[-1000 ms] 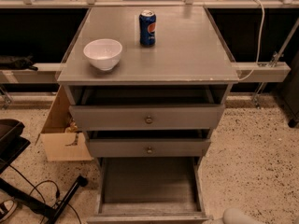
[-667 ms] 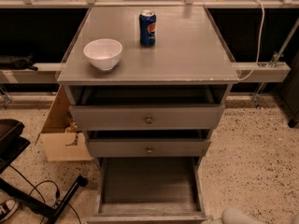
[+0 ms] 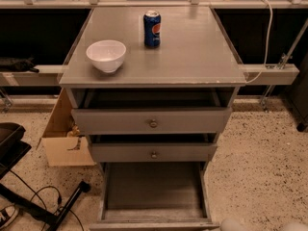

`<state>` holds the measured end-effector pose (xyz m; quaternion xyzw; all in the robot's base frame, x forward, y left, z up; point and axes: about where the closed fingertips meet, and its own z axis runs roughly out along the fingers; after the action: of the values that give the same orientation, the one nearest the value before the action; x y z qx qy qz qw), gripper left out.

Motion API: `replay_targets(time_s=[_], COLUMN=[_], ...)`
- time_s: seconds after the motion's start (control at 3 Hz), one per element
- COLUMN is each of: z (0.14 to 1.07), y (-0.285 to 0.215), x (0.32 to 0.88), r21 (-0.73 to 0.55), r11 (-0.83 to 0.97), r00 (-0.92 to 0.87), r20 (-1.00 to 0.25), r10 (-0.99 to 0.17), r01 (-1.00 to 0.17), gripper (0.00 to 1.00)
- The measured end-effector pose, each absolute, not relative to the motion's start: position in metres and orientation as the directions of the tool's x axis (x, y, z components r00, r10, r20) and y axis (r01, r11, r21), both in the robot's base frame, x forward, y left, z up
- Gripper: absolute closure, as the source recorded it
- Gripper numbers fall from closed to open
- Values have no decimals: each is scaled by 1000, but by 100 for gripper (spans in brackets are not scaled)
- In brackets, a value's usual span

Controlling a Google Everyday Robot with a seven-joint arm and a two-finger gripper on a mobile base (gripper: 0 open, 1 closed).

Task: Close bottom drawer

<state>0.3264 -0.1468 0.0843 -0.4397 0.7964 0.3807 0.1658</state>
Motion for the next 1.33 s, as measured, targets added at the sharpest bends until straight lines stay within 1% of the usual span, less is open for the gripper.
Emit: replay_targets(time_s=[0.33, 0.67, 1.33], z=[62, 62, 76], y=[-136, -136, -128], x=[356, 356, 409], r21=[391, 391, 324], r11=[295, 295, 296], r00=[-490, -489, -438], r20=[-663, -663, -711], r10=[-566, -566, -551], r01=[-872, -872, -899], gripper=[100, 100, 100])
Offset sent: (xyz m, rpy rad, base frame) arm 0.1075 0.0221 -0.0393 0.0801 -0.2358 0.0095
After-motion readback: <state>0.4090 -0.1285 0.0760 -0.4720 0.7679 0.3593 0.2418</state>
